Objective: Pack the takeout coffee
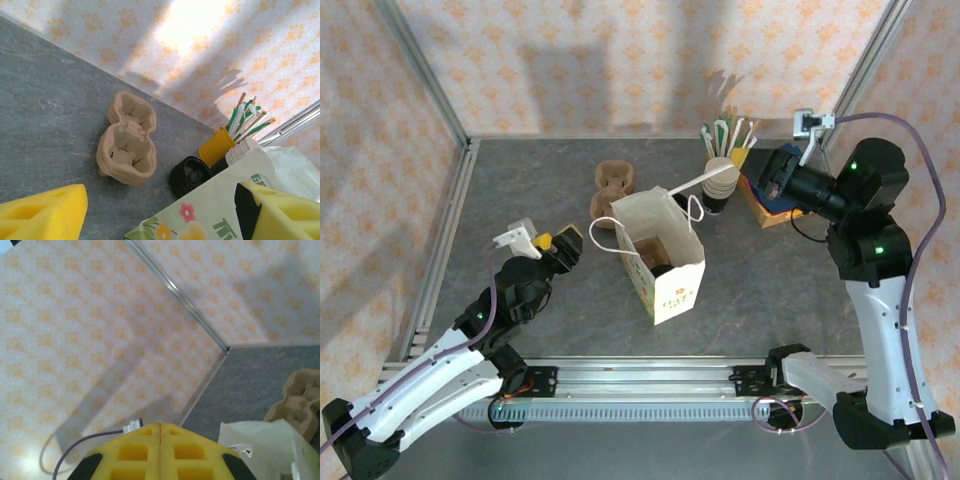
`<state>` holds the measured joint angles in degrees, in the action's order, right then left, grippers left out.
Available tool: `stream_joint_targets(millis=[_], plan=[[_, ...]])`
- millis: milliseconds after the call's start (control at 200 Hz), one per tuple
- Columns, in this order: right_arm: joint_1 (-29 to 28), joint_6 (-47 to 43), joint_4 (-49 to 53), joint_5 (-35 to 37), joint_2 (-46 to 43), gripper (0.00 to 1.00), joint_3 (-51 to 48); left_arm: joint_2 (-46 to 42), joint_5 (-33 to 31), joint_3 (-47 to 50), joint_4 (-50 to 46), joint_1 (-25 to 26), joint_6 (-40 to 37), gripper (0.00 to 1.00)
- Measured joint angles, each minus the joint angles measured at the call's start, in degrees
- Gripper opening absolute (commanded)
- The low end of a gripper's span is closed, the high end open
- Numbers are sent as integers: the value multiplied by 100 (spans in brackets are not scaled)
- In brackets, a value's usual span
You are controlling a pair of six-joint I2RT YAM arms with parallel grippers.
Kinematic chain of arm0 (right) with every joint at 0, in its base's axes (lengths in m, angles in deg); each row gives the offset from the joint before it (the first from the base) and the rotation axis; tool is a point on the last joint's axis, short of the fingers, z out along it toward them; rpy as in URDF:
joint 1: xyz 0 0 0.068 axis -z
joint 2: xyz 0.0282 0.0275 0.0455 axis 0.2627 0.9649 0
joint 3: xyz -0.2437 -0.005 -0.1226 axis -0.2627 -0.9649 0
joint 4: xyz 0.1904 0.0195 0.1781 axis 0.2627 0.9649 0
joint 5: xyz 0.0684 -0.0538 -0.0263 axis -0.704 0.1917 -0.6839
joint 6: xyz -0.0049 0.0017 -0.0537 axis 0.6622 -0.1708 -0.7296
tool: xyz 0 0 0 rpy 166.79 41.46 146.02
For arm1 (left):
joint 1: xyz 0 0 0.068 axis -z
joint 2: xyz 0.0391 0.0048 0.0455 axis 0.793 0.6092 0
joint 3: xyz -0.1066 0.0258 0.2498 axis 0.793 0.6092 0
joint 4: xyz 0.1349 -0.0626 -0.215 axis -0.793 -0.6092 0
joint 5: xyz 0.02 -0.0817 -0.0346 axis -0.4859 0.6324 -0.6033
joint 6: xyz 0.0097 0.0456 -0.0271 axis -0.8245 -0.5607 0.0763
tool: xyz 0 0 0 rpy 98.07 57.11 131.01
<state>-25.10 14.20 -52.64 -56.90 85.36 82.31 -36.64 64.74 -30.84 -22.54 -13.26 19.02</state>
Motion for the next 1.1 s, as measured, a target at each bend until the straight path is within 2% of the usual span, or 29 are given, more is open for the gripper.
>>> stream_joint_targets(millis=[125, 270, 450, 696, 741, 946, 1096], plan=[[-205, 61, -4, -55, -28, 0, -348, 55, 0, 22, -48, 0, -42, 79], [-1023, 50, 57, 243, 74, 1, -588, 251, 0, 20, -50, 0, -214, 80], [-2111, -39, 151, 1102, 461, 0, -702, 496, 4, -79, -55, 0, -551, 80], [-2752, -179, 256, 2315, 894, 1, -1051, 564, 17, -181, -48, 0, -820, 80], [-2813, -197, 278, 2468, 955, 5, -1060, 564, 26, -179, -48, 0, -828, 80], [-3025, -308, 271, 2927, 1019, 43, -1062, 564, 26, -168, -44, 0, -962, 81], [-3034, -586, 275, 3552, 988, 62, -1062, 579, 24, -168, -42, 0, -1097, 81]])
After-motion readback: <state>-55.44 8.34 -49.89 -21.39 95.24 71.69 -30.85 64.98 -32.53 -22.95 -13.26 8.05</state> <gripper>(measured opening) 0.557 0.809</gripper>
